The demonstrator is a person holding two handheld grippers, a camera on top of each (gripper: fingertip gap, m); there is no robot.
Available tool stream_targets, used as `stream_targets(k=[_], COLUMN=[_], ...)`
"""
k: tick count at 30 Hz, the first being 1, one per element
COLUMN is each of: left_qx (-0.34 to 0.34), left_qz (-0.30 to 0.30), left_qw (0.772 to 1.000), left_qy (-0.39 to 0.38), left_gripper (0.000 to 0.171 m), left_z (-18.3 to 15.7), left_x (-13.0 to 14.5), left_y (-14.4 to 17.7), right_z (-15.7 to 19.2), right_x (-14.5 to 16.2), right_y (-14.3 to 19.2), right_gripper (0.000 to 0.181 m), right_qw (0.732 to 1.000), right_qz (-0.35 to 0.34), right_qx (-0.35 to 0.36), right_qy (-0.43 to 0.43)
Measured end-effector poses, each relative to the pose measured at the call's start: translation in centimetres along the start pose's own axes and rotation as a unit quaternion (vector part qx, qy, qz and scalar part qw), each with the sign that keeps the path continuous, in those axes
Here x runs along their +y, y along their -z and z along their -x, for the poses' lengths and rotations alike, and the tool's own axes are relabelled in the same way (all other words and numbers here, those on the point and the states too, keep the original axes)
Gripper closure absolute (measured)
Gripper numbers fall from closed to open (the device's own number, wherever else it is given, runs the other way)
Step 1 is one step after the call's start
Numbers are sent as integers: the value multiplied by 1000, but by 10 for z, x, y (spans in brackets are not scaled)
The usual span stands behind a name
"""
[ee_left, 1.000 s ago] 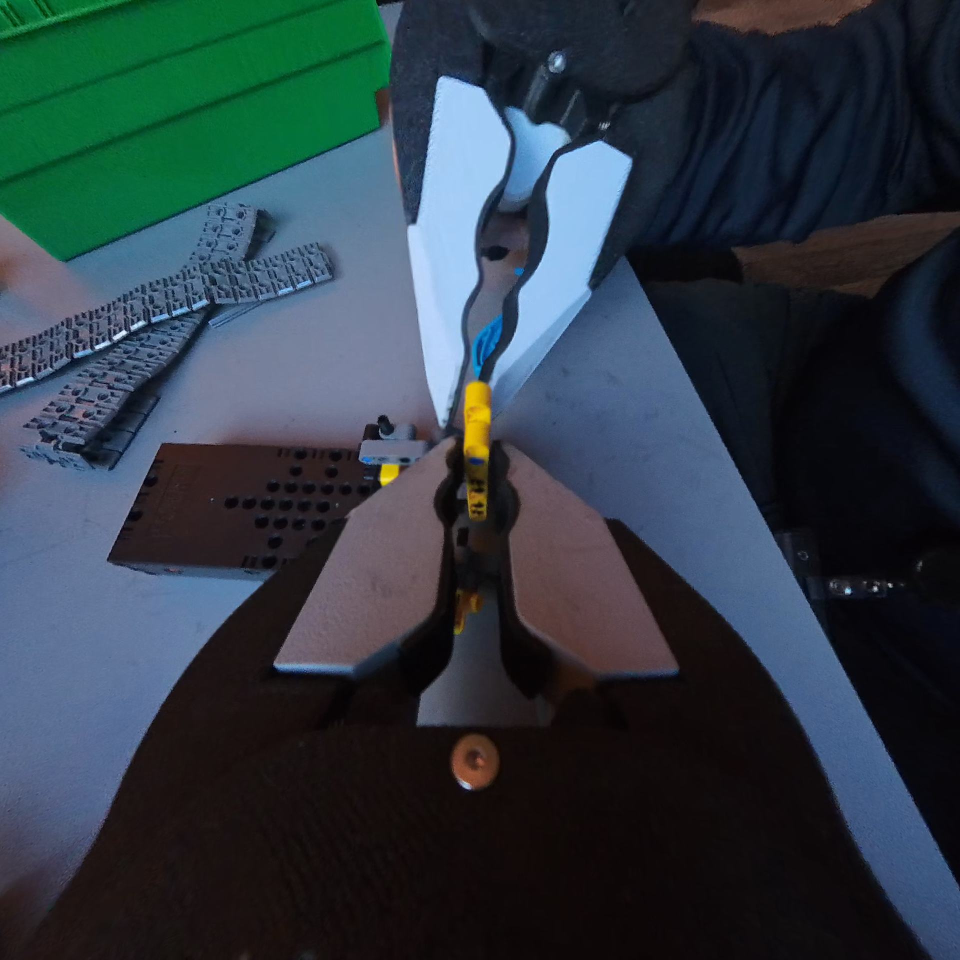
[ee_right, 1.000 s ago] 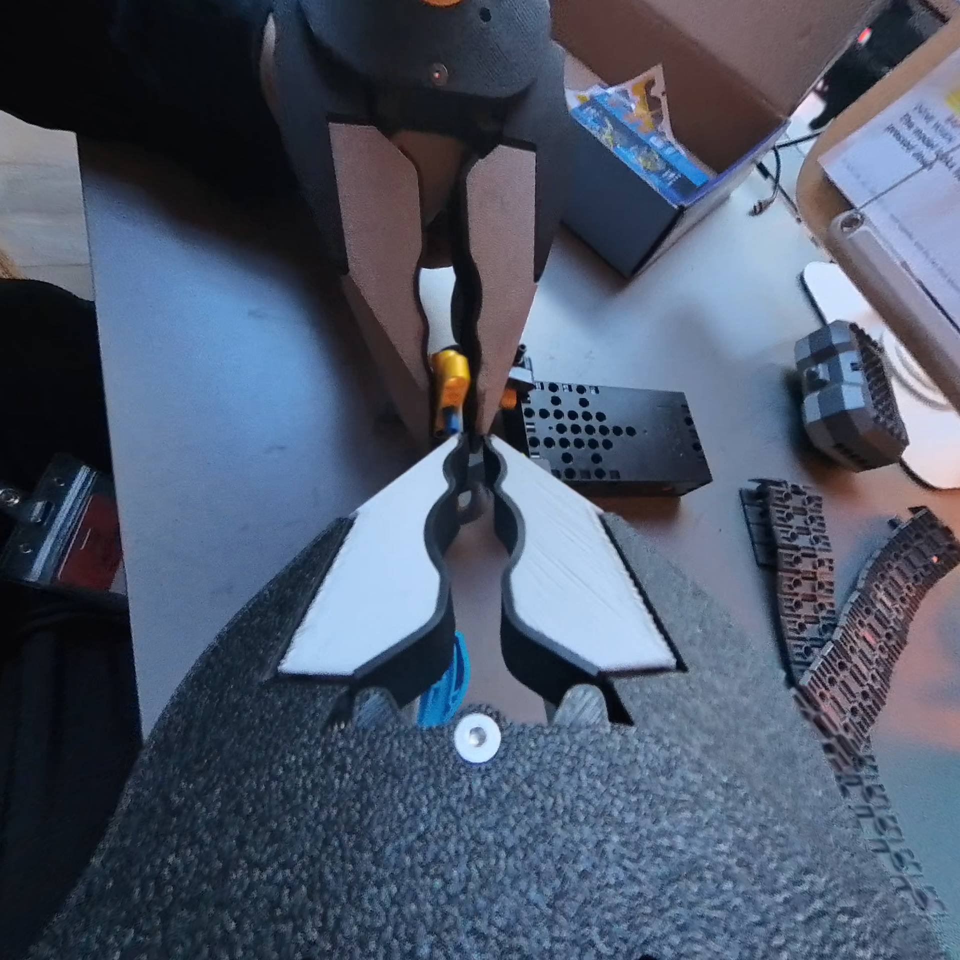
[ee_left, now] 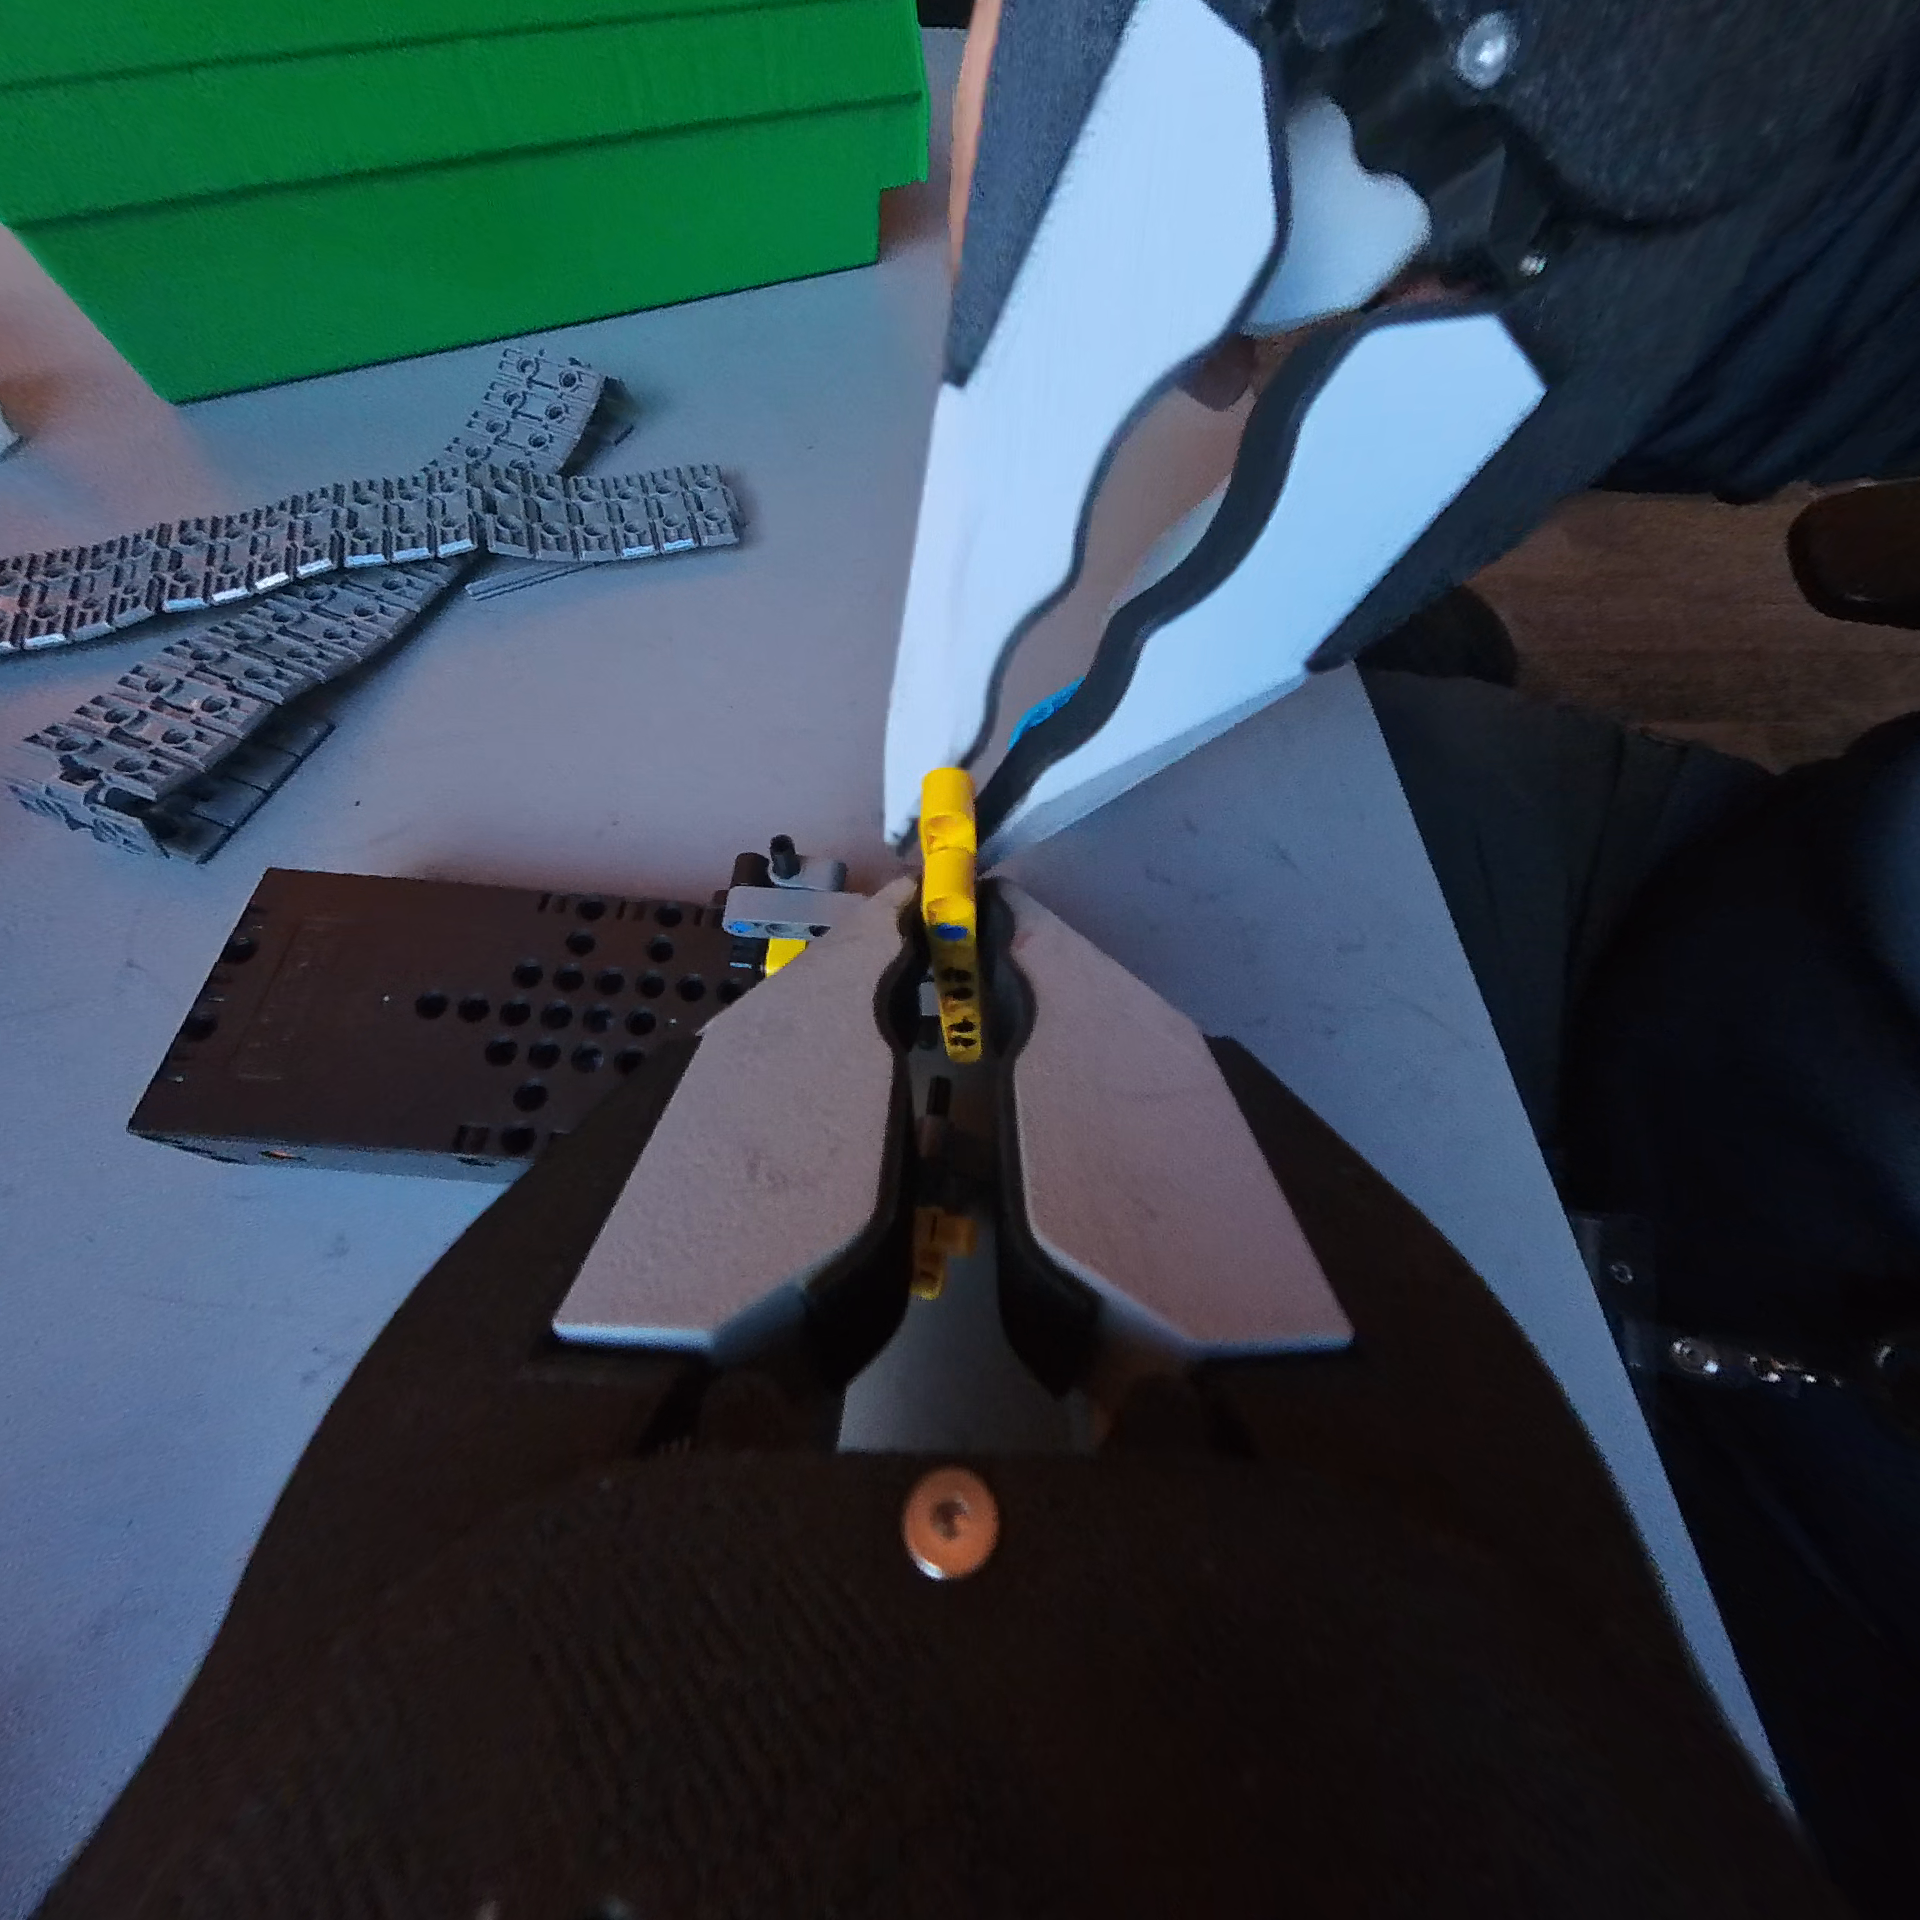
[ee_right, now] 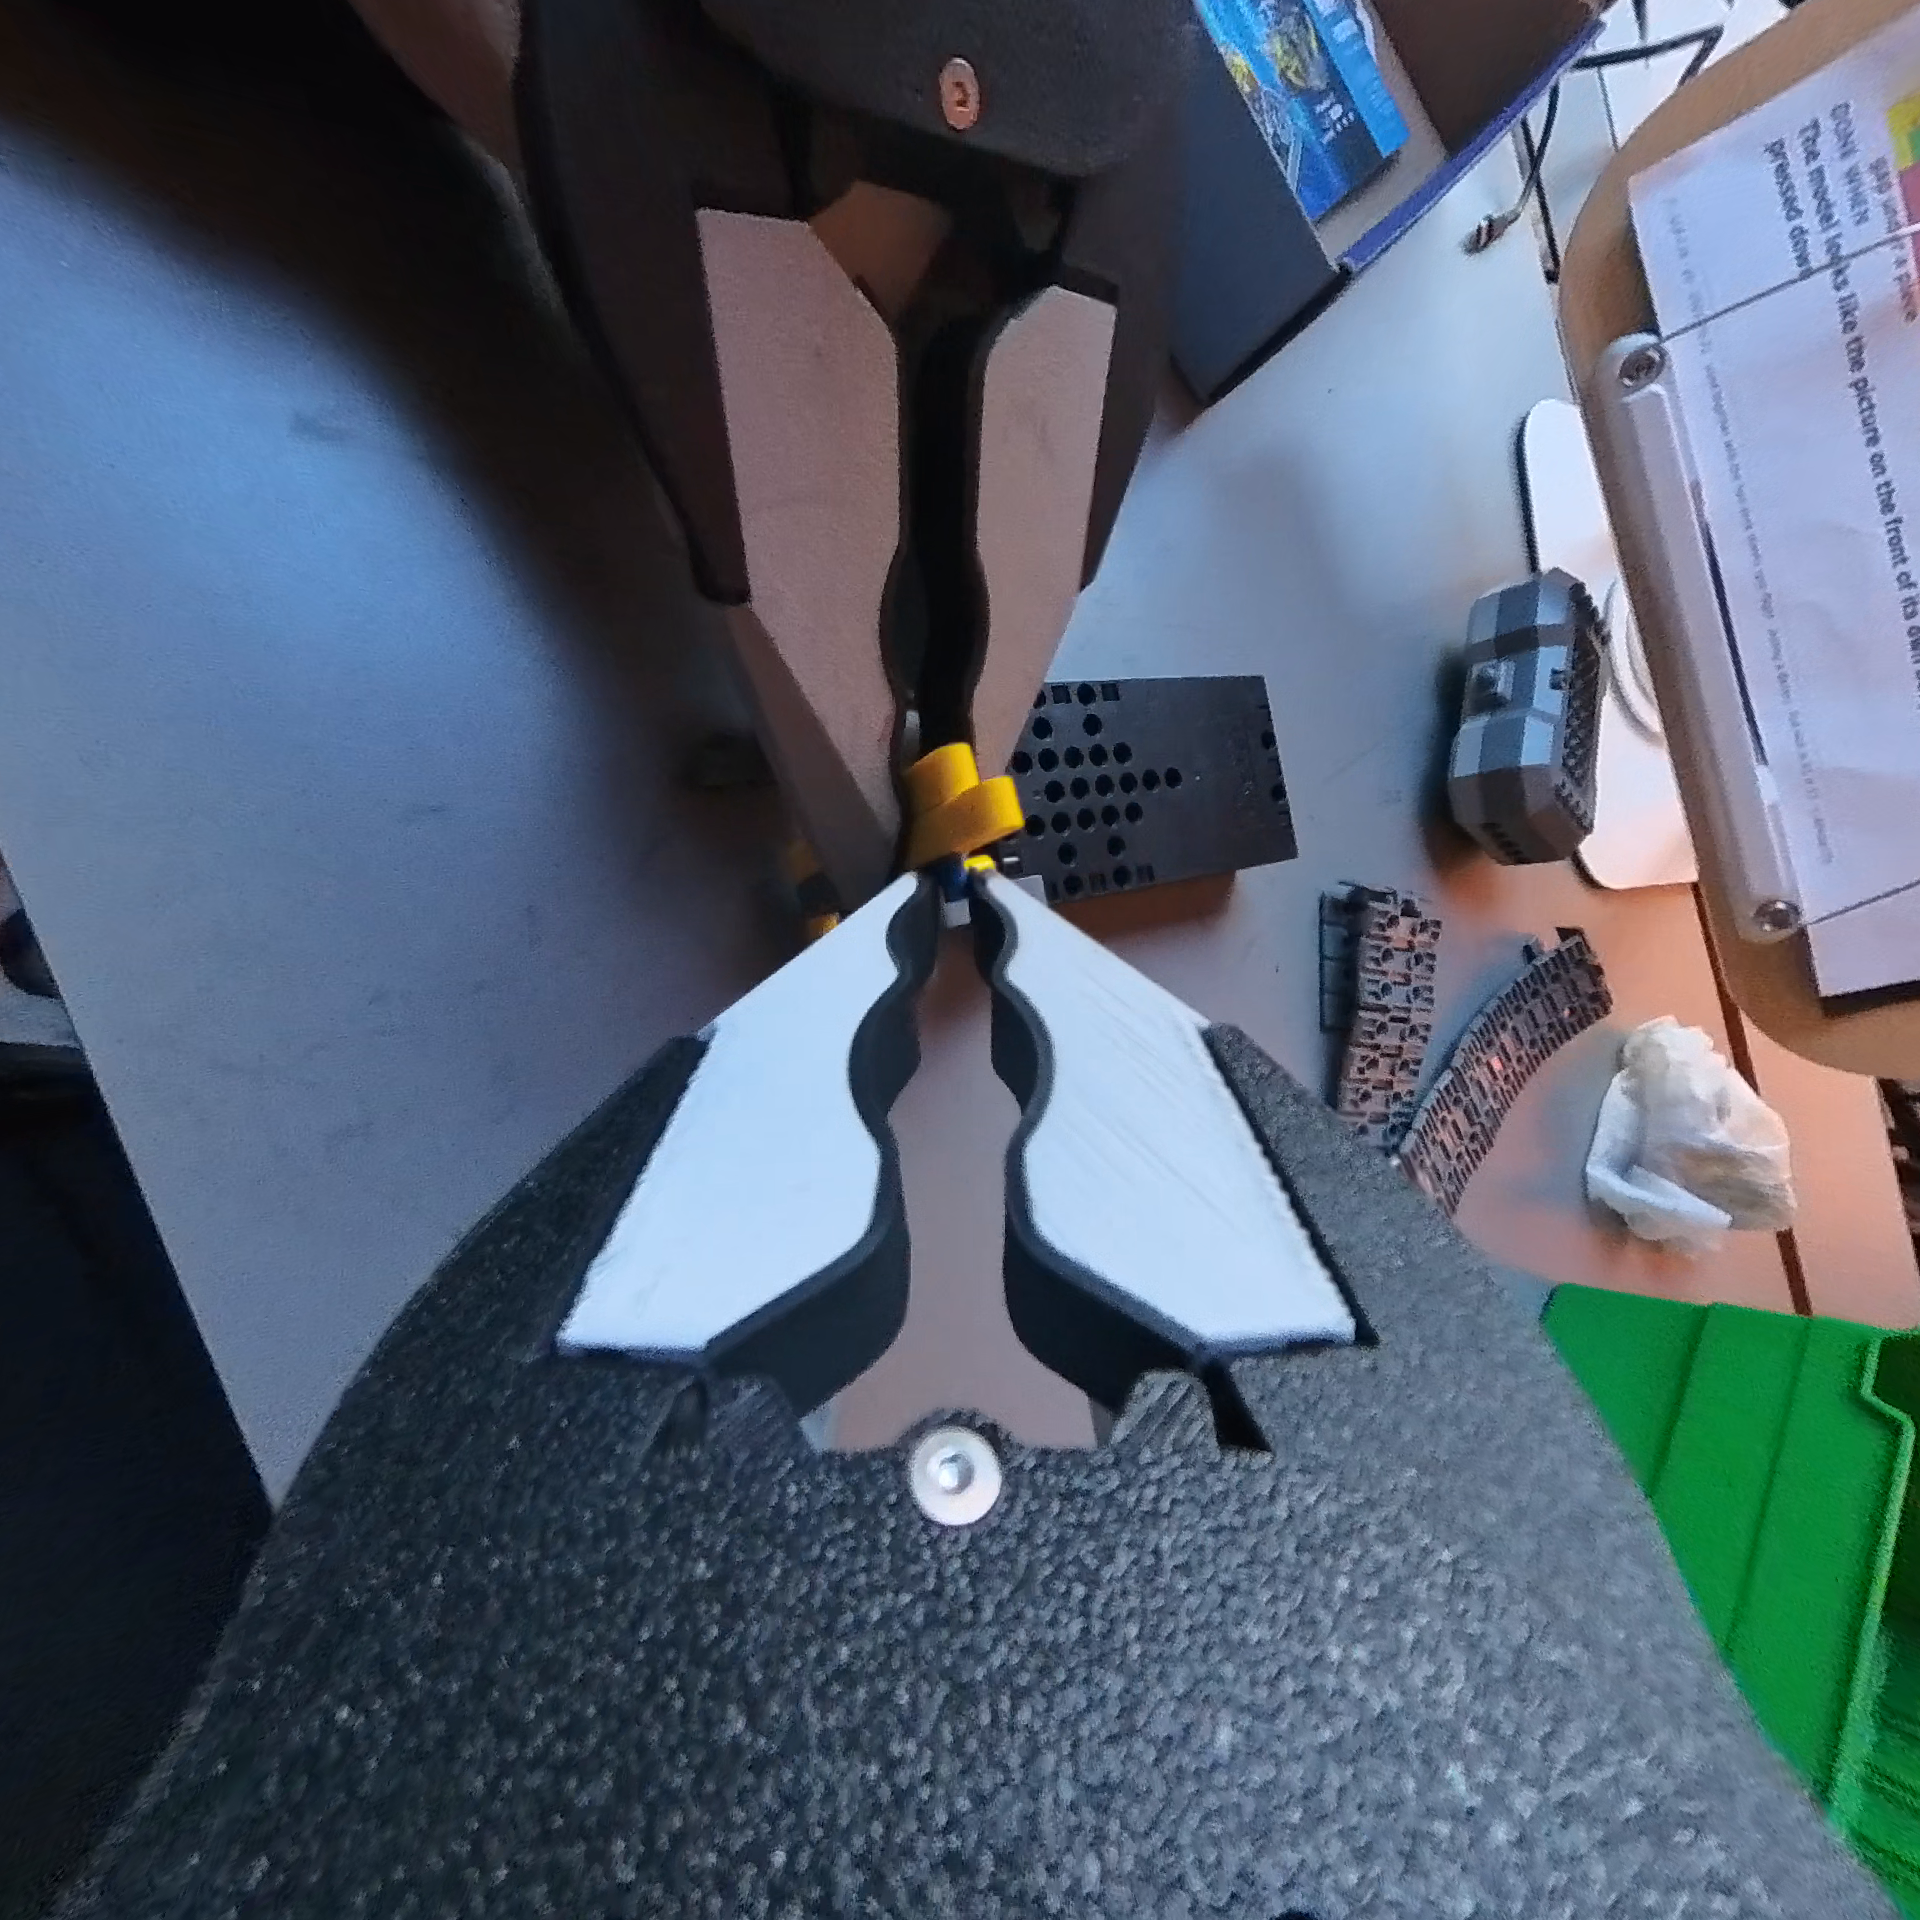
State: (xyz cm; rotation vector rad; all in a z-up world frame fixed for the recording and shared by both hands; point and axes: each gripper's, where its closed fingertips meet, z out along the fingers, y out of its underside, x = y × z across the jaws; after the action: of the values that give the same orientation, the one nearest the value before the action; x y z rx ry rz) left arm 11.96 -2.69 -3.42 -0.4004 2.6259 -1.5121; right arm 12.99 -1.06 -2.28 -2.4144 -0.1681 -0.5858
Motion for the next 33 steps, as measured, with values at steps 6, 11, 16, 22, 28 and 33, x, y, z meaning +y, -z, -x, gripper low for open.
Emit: stream_targets(k=[6,11,16,22,28,33], left_qx=[-3,-6,-8,-31,-71,-60], left_qz=[0,-2,-4,-2,20,14], left_qw=[1000,1000,1000,999,997,998], left_qy=[7,9,16,9,-4,6], left_gripper=[165,166,165,165,165,166], left_z=[3,2,4,10,20,19], left_x=[1,-1,-1,0,4,4], left_y=[1,-2,-1,-3,-4,-4], right_z=[-2,-3,-7,-13,-17,-15], right_x=[-1,0,-1,2,3,2], right_y=[0,1,-1,-5,-9,-11], right_gripper=[175,177,179,179,178,178], right_qw=[997,991,987,985,984,981], right_qz=[-9,16,18,-5,-6,0], right_qx=[22,38,62,103,119,106], right_qy=[72,128,147,140,130,161])
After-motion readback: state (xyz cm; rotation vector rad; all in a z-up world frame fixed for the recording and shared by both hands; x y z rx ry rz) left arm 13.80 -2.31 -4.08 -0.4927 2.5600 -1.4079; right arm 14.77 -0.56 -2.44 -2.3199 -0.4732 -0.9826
